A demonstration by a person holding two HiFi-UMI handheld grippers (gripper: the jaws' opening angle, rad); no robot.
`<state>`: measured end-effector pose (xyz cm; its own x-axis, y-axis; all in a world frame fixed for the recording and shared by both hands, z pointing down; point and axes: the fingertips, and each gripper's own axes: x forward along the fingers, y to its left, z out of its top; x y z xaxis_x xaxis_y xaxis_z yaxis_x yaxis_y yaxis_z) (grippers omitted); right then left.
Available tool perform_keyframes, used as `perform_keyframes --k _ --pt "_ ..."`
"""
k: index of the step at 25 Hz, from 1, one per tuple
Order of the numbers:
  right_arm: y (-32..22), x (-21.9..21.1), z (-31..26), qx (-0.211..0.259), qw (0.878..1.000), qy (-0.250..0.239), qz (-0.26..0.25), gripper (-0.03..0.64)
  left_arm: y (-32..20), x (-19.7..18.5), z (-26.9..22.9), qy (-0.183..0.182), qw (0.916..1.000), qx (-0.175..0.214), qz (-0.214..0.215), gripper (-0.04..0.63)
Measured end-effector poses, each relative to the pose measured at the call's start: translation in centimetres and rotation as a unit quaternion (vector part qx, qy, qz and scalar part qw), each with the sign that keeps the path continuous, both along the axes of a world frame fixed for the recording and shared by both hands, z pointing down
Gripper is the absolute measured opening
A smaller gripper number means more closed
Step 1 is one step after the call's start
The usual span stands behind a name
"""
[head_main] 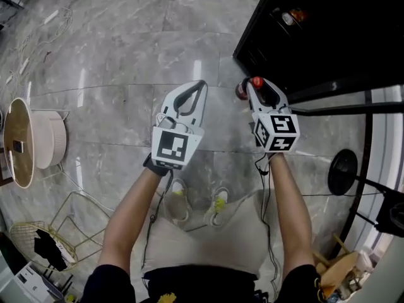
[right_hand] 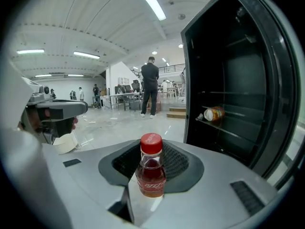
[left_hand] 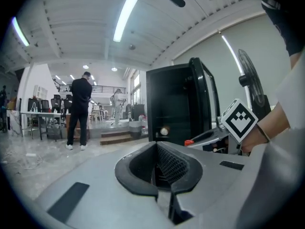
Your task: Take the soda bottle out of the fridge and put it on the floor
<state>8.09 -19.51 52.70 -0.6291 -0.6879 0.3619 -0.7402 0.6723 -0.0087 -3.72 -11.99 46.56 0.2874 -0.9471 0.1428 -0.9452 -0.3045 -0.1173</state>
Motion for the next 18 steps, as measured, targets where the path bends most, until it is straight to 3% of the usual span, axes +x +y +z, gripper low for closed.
perform_keyframes --k 8,12,18 --pt "-1.0 -1.6 17.6 0.005 1.000 -0.004 0.012 0.126 -0.7 -1.1 17.0 0.019 0.9997 0.012 0.011 0.017" --pt "-0.8 -1.9 23.6 -0.003 1.000 -0.006 0.025 0.127 -1.3 -1.7 21.6 0.032 0.9993 0.016 0.006 0.017" --pt "-0.6 -1.8 30.4 -0.021 0.999 -0.006 0.043 0.126 -2.6 -1.5 25.6 0.025 0.9994 0.019 0.017 0.017"
